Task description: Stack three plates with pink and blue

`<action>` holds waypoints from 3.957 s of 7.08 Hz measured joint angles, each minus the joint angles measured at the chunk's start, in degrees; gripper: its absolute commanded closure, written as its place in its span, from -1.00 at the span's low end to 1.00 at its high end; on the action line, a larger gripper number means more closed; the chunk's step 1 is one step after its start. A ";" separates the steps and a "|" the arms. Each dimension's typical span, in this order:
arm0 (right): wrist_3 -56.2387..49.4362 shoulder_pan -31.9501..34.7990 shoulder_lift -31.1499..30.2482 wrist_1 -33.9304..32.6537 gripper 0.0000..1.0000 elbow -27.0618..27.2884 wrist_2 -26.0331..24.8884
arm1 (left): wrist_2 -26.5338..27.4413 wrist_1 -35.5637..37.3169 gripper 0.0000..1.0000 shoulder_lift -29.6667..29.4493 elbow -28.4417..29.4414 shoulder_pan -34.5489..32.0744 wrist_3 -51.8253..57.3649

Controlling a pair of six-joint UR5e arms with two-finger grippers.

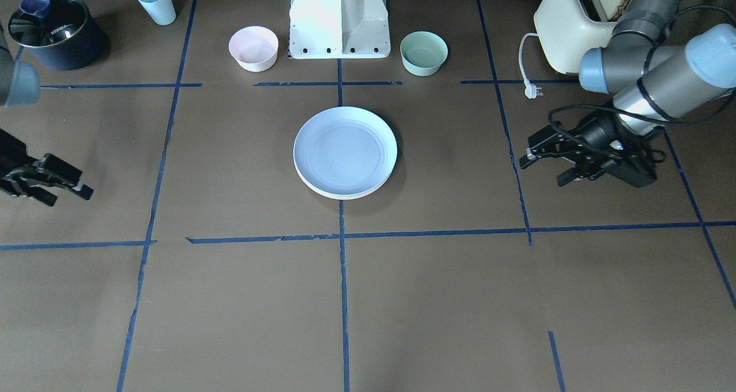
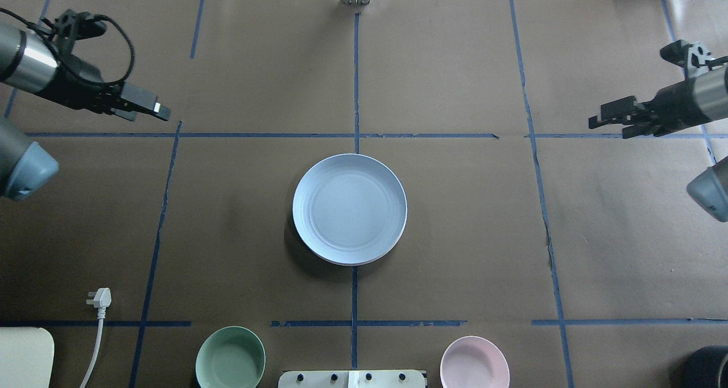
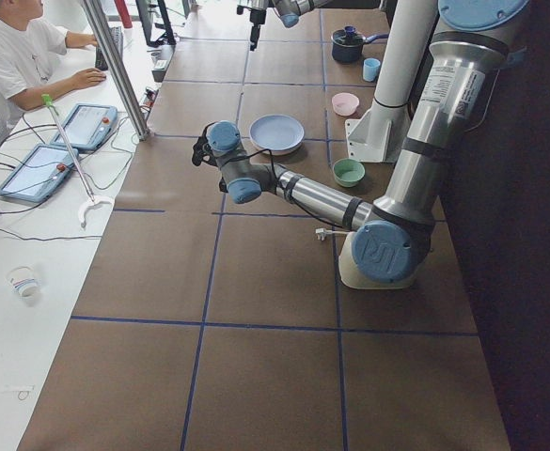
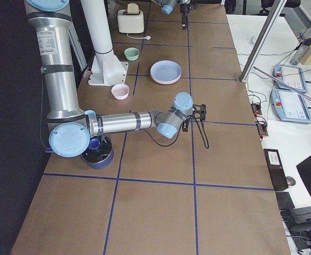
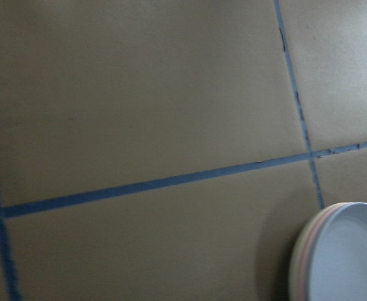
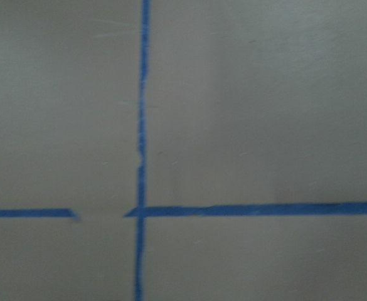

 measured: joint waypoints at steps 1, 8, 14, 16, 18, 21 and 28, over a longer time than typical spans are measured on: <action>-10.93 5.01 -0.79 -6.37 -1.00 -1.06 1.40 | -0.42 3.23 -0.99 2.92 0.12 -3.69 9.83; -64.16 25.53 -0.56 -49.92 -1.00 3.64 -1.52 | 4.39 49.57 -1.00 5.73 -0.95 -27.91 59.09; -64.42 25.83 -2.06 -51.02 -1.00 3.86 -0.96 | 1.43 60.63 -1.00 13.87 -9.72 -27.99 63.27; -64.44 25.83 -2.20 -50.97 -1.00 3.64 -0.96 | 1.10 60.02 -1.00 14.41 -8.57 -27.59 61.56; -64.47 25.82 -2.51 -50.77 -1.00 3.68 -0.81 | 1.10 57.23 -1.00 13.85 -5.99 -26.04 58.37; -64.24 25.34 -2.59 -50.65 -1.00 3.73 -0.75 | 1.33 46.04 -1.00 14.32 -1.70 -25.17 55.42; -64.75 24.70 -2.59 -50.53 -1.00 3.67 2.98 | 1.55 42.63 -1.00 13.32 0.38 -25.00 55.38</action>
